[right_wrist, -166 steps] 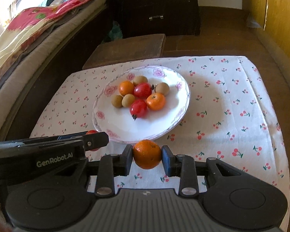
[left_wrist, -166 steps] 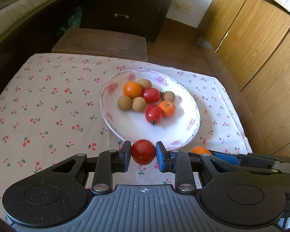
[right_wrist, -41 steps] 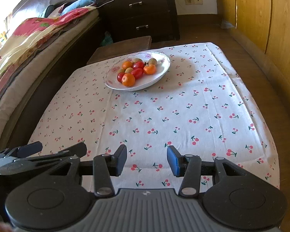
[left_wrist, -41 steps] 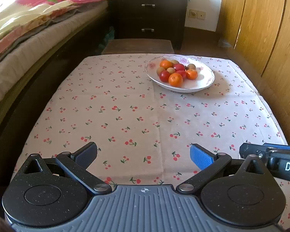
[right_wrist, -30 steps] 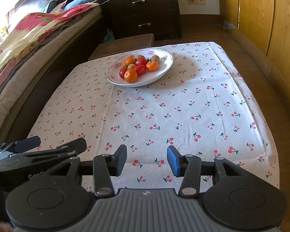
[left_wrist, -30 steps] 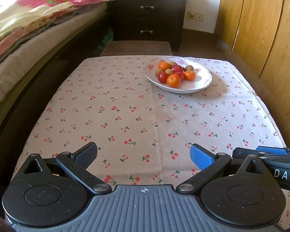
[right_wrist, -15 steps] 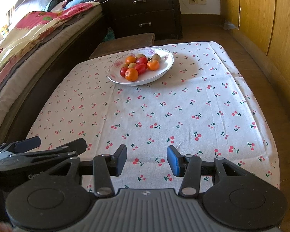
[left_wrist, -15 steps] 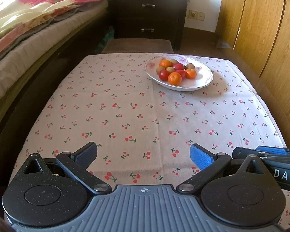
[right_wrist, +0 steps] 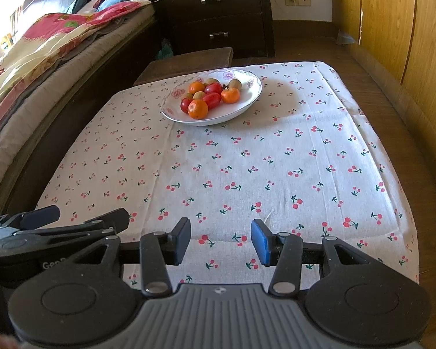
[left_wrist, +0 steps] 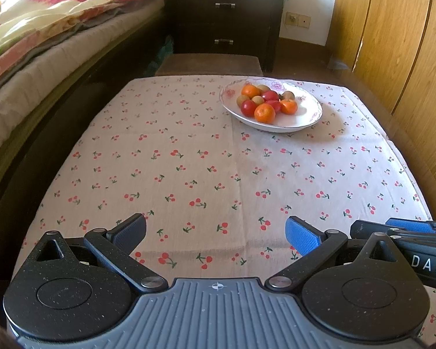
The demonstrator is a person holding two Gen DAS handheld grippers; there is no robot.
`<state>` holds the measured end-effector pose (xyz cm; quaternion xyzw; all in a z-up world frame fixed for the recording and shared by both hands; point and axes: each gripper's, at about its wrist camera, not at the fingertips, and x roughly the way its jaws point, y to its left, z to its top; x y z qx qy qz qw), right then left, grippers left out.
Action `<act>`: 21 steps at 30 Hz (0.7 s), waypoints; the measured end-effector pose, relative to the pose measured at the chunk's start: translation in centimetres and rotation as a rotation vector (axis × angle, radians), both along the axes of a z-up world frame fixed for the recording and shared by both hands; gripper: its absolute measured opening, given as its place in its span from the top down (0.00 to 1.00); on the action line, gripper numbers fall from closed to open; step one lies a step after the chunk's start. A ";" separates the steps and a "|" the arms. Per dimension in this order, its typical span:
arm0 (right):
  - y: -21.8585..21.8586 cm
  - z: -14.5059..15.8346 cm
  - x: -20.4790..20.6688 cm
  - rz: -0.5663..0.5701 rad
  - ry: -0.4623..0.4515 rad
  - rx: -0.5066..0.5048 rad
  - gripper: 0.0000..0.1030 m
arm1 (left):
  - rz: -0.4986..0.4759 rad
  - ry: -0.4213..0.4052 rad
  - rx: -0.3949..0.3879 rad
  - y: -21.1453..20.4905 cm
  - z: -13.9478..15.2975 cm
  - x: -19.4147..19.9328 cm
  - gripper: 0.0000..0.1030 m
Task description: Organize fruits
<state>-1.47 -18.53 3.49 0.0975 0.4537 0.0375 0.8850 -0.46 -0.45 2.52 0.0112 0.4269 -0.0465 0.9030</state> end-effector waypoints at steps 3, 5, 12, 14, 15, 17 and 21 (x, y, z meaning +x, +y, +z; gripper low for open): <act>0.0 0.0 0.0 0.002 0.002 0.000 0.55 | 0.002 0.002 -0.002 0.1 0.0 0.0 0.00; 0.1 0.0 0.0 0.003 0.002 -0.002 0.55 | 0.003 0.001 0.002 0.1 -0.1 -0.1 0.00; 0.2 -0.1 0.0 0.006 0.006 -0.004 0.55 | 0.006 -0.001 0.009 0.1 0.0 -0.2 0.00; 0.2 0.0 -0.1 0.006 0.005 -0.004 0.55 | 0.006 -0.001 0.008 0.1 0.0 -0.3 0.00; 0.2 0.0 -0.1 0.006 0.005 -0.004 0.55 | 0.006 -0.001 0.008 0.1 0.0 -0.3 0.00; 0.2 -0.1 -0.1 0.006 0.006 -0.004 0.55 | 0.007 -0.002 0.008 0.1 0.0 -0.3 0.00; 0.2 0.0 -0.1 0.006 0.005 -0.004 0.55 | 0.007 -0.001 0.008 0.2 0.0 -0.3 0.00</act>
